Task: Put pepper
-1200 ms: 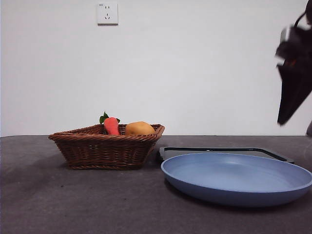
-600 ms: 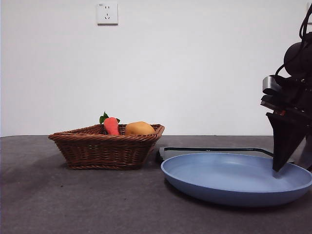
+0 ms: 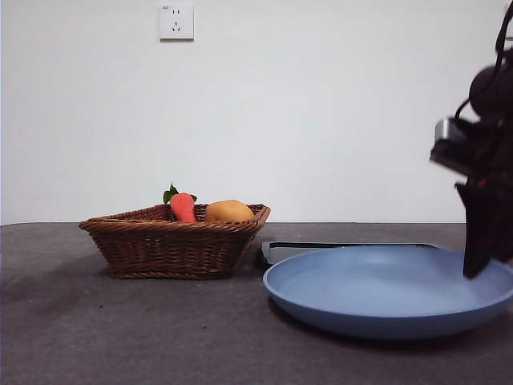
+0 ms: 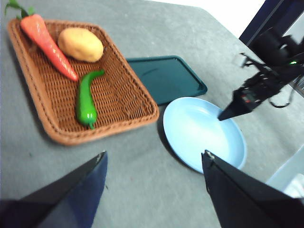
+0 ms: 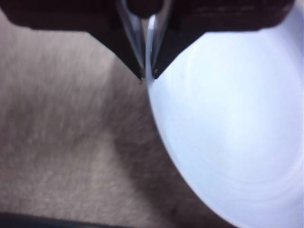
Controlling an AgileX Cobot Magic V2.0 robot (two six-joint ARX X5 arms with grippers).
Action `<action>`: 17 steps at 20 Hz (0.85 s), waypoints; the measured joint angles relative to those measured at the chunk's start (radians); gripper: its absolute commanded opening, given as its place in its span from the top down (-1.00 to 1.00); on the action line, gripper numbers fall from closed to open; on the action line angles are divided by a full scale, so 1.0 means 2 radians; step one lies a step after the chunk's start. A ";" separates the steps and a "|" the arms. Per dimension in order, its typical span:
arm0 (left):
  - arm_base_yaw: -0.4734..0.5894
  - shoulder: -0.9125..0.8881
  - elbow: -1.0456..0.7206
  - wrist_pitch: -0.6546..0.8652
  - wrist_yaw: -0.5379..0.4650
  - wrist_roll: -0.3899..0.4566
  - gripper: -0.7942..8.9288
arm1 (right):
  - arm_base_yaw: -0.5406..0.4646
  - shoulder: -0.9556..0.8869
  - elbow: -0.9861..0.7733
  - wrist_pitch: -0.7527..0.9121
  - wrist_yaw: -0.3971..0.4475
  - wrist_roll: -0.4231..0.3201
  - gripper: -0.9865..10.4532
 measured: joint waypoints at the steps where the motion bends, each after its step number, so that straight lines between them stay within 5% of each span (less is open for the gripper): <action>1: -0.011 0.006 0.000 0.017 -0.008 -0.008 0.12 | 0.000 -0.019 0.000 -0.006 0.004 0.002 0.82; 9: -0.124 0.173 0.104 0.046 -0.118 -0.023 0.12 | -0.004 -0.202 0.000 -0.060 0.007 0.024 0.82; 17: -0.205 0.425 0.267 0.042 -0.276 0.020 0.12 | -0.007 -0.328 0.000 -0.096 0.007 0.046 0.82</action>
